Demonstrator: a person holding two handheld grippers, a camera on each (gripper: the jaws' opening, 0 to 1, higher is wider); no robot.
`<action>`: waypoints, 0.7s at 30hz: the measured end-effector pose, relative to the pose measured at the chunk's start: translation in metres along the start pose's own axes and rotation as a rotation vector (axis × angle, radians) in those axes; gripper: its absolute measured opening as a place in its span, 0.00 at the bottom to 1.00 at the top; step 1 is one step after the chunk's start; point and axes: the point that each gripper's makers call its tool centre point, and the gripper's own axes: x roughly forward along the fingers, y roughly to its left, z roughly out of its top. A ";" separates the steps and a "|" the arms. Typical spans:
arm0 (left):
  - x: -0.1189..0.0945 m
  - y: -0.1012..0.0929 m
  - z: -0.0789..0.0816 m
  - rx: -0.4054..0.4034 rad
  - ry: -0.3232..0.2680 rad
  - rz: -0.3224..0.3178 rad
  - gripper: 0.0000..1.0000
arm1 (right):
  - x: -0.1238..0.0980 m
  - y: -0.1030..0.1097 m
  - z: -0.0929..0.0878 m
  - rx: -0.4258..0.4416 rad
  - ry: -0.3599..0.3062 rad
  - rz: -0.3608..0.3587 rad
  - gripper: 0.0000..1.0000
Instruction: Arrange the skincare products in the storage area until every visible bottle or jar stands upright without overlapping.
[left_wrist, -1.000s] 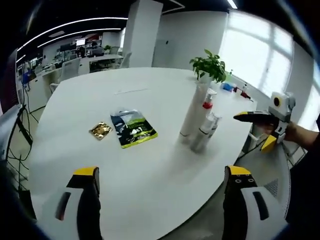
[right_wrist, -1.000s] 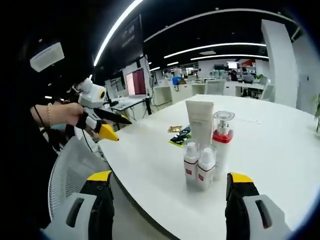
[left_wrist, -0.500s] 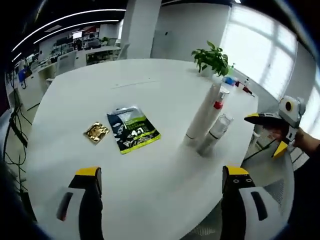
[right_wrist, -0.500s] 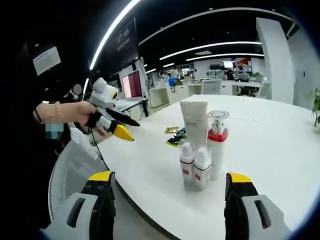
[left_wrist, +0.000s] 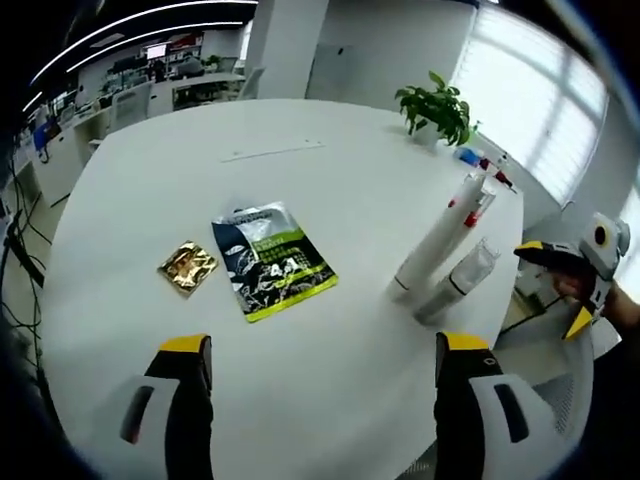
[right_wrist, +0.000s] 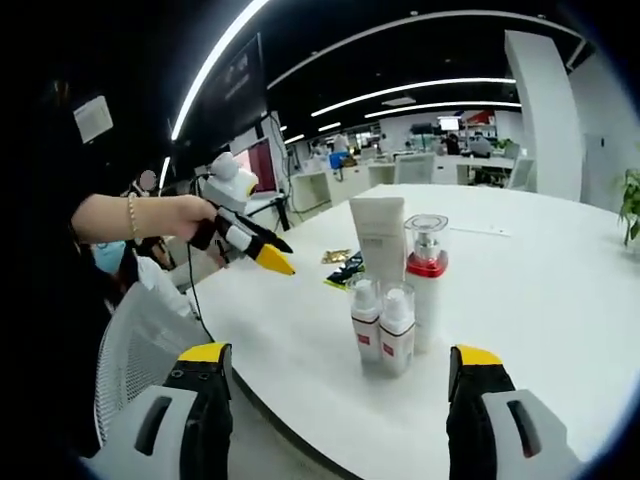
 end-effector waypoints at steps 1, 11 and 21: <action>0.003 0.001 0.001 -0.004 0.002 0.000 0.83 | 0.000 0.000 0.000 0.004 0.000 -0.003 0.96; 0.033 0.012 0.012 0.011 0.036 0.022 0.75 | -0.001 -0.009 -0.001 0.037 -0.004 -0.038 0.95; 0.058 0.029 0.027 -0.069 0.002 0.070 0.69 | 0.000 -0.013 -0.002 0.057 0.002 -0.057 0.94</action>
